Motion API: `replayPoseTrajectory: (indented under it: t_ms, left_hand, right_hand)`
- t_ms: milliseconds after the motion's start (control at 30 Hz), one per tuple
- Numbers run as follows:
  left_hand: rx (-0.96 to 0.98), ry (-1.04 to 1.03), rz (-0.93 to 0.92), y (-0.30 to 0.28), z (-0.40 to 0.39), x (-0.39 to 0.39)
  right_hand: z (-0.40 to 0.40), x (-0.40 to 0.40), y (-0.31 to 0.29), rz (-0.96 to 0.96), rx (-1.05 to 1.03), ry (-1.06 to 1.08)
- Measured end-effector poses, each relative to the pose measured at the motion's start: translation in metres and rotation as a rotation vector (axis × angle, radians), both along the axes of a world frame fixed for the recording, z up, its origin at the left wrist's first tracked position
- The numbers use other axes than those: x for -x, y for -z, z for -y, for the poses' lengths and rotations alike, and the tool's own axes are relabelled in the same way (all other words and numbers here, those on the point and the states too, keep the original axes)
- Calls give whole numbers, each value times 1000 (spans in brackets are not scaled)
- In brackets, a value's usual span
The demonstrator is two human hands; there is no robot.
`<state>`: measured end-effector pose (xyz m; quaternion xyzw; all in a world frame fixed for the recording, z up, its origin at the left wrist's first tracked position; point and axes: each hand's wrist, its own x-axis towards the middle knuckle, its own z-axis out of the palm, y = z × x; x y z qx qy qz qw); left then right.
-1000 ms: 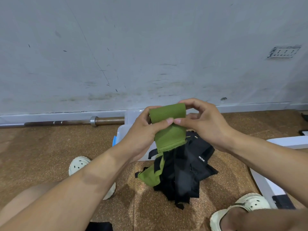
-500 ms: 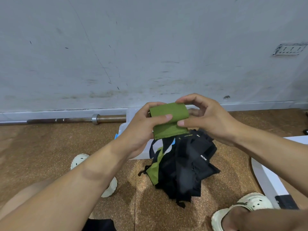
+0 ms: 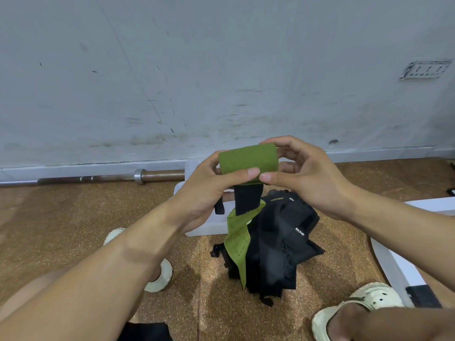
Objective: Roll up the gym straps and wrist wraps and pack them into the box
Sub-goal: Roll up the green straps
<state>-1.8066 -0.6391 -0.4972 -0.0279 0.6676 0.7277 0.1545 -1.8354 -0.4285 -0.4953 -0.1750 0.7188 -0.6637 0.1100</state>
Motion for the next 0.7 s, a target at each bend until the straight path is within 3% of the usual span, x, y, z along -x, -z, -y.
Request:
replayPoseTrajectory:
  t_ms: [200, 433, 700]
  left_hand:
    - [46, 57, 45, -6, 1, -1]
    - [-226, 6, 129, -3, 0, 2]
    - [-227, -87, 65, -2, 4, 5]
  right_hand:
    - [1, -1, -3, -97, 26, 20]
    - [3, 0, -4, -131, -37, 27]
    - [-4, 4, -13, 417, 52, -158]
